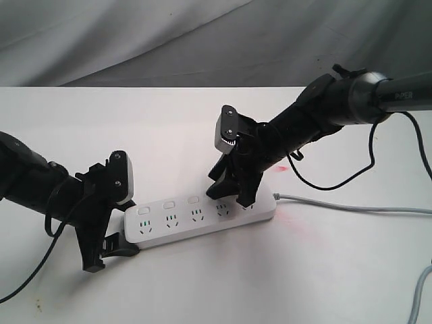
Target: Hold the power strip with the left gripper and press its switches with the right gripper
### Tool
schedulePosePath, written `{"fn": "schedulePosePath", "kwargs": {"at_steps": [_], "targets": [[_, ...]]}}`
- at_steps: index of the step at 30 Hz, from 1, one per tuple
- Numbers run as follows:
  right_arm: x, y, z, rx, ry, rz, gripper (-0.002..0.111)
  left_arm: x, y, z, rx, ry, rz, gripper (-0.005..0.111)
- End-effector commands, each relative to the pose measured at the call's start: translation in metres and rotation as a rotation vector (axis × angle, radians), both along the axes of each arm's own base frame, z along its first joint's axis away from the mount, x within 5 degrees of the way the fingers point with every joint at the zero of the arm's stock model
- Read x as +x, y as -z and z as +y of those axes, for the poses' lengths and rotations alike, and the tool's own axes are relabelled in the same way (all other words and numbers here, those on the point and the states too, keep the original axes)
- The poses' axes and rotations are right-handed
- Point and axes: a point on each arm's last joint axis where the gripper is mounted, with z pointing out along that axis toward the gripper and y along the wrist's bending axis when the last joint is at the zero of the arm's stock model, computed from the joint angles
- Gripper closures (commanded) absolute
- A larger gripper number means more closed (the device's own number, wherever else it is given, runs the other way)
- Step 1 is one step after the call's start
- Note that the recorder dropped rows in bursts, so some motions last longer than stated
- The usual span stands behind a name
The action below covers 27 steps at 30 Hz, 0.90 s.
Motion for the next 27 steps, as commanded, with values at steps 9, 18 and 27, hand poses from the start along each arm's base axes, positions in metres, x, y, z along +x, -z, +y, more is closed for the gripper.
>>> {"fn": "schedulePosePath", "kwargs": {"at_steps": [9, 18, 27], "targets": [[0.006, -0.008, -0.004, -0.009, 0.051, -0.070, 0.067, 0.002, 0.001, 0.001, 0.029, 0.010, -0.024, 0.050], [0.006, -0.026, -0.003, 0.015, 0.050, -0.098, 0.067, 0.002, 0.001, 0.001, 0.029, 0.010, -0.024, 0.050], [0.004, -0.002, -0.005, -0.017, 0.033, -0.052, 0.067, 0.002, 0.001, 0.001, 0.029, 0.010, -0.024, 0.050]]}}
